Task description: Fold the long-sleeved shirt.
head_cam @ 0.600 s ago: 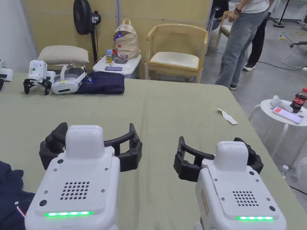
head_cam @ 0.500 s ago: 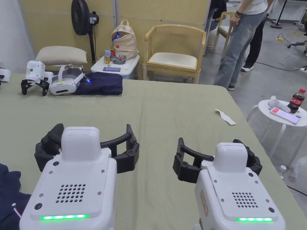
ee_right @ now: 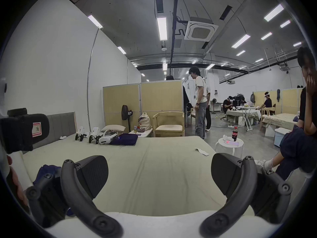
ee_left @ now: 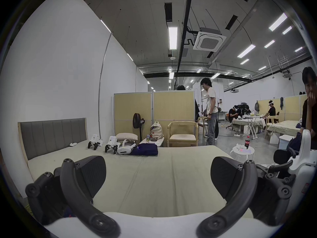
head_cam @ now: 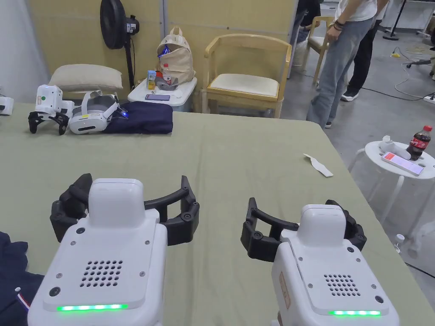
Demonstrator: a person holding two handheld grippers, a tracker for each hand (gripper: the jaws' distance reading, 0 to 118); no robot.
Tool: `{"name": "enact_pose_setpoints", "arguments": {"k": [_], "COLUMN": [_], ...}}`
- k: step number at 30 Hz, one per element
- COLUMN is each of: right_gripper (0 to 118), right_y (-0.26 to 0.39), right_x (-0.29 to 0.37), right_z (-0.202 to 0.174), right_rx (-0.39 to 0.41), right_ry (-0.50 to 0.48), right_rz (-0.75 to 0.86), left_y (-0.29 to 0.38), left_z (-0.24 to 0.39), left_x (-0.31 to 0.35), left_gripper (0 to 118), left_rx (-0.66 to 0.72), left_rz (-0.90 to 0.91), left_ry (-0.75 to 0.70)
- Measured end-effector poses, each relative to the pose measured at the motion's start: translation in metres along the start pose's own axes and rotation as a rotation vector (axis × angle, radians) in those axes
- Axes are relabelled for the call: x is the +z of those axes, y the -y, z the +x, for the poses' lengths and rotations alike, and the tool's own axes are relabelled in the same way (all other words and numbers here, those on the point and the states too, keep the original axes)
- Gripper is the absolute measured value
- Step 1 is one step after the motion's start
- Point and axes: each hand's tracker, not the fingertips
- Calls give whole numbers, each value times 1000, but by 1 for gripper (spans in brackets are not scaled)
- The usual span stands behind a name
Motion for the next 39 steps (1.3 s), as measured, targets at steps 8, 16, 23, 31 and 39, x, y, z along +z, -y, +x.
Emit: {"name": "enact_pose_setpoints", "arguments": {"k": [8, 16, 23, 31, 39], "right_gripper": [118, 118, 118, 116, 0], "right_y": [-5, -5, -5, -1, 16], "right_x": [4, 4, 4, 7, -1], "right_z": [-1, -5, -4, -8, -7], "right_rx": [8, 21, -5, 28, 50], "right_ry": [0, -9, -11, -19, -40], "right_rz": [31, 28, 44, 54, -3], "left_y": [0, -15, -7, 47, 51], "left_z": [-1, 8, 6, -7, -5], "left_x": [1, 10, 25, -24, -17], "left_gripper": [118, 117, 118, 1, 0], "left_rx": [7, -60, -43, 66, 20], "left_rz": [6, 79, 386, -84, -127], "left_ry": [-4, -94, -45, -13, 103]}}
